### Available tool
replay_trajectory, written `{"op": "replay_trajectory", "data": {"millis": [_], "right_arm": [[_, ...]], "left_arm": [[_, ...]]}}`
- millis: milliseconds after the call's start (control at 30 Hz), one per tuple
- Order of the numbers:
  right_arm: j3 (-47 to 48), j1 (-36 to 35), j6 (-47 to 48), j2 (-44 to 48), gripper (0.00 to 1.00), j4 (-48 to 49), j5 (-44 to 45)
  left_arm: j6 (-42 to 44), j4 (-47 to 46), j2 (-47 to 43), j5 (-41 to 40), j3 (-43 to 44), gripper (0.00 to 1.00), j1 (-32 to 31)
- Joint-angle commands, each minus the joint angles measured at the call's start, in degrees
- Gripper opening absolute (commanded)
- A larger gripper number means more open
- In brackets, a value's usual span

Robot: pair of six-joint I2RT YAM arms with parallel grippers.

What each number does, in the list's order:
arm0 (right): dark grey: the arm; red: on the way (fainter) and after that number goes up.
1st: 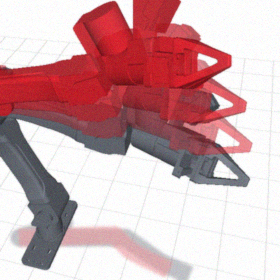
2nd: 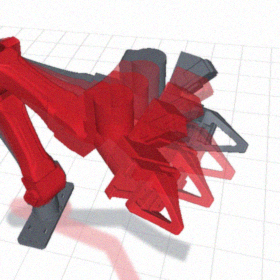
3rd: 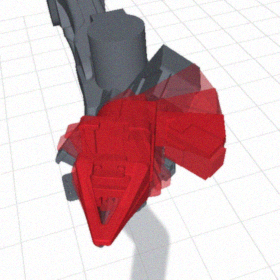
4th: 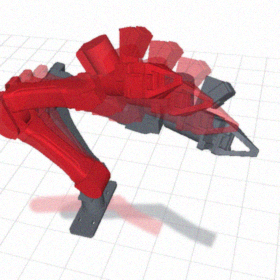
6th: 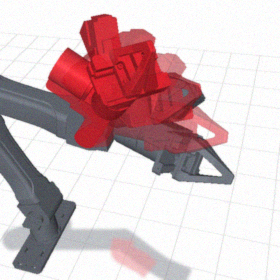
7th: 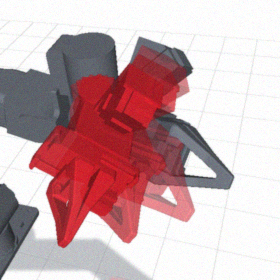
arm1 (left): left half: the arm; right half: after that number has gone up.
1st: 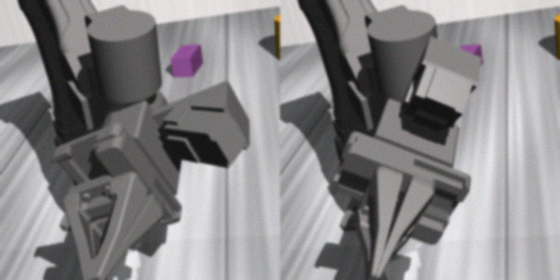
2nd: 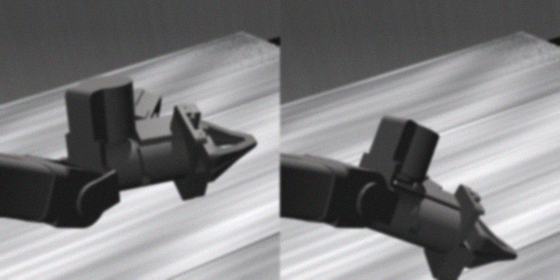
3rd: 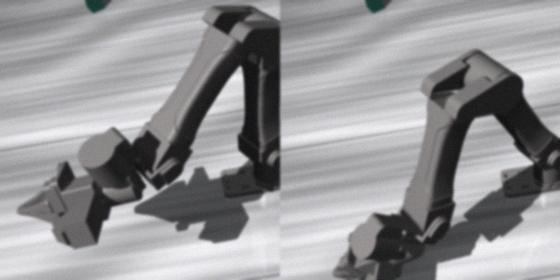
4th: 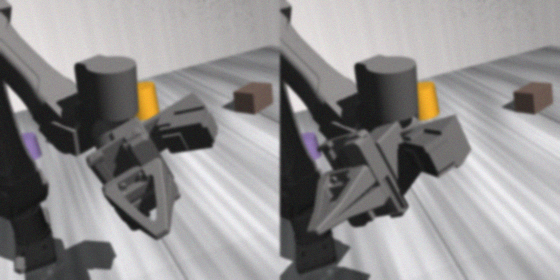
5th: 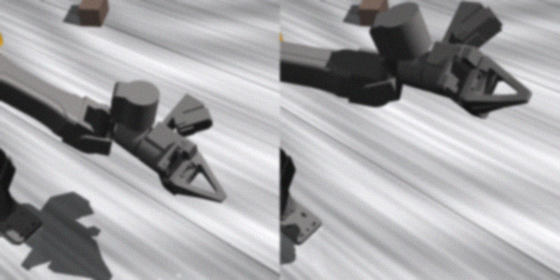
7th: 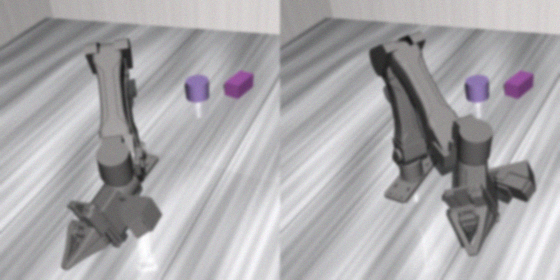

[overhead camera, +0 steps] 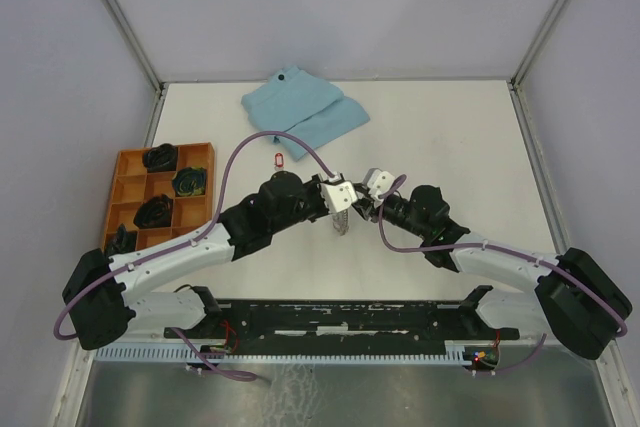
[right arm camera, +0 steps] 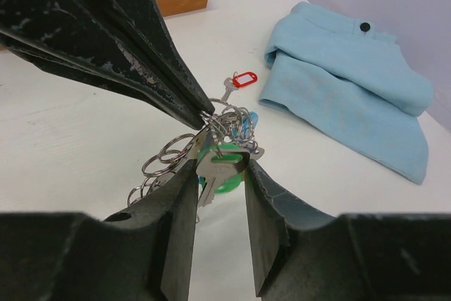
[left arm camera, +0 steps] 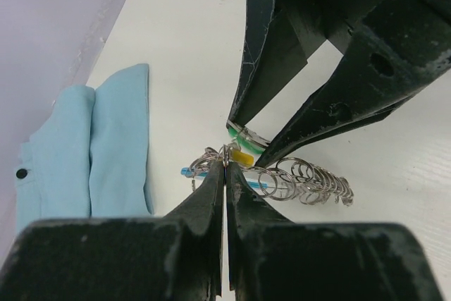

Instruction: Put the keys on the keyring

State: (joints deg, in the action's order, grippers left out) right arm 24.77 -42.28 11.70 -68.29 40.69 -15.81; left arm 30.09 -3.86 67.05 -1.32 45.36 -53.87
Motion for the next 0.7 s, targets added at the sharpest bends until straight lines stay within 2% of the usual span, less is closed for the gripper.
{"op": "replay_trajectory", "data": {"millis": [0,167,300,433,667], "right_arm": [[1.96,-0.24,-1.04,0.27,0.42,2.99,0.86],[1.5,-0.21,-1.42,0.44,0.47,4.51,2.54],[2.04,-0.22,-2.17,-0.32,0.47,4.76,2.12],[2.48,-0.17,-2.56,-0.44,0.42,5.23,2.02],[3.22,-0.22,-1.97,-0.96,0.26,3.08,1.94]], "left_arm": [[-2.67,-3.09,-0.51,1.15,3.01,0.03,-0.32],[-2.84,-3.39,-0.48,2.06,2.98,0.03,-0.34],[-2.92,-3.44,-0.42,2.61,3.14,0.03,-0.29],[-3.02,-3.2,-0.42,2.64,3.16,0.03,-0.33],[-3.11,-3.0,-0.55,2.55,3.59,0.03,-0.31]]}}
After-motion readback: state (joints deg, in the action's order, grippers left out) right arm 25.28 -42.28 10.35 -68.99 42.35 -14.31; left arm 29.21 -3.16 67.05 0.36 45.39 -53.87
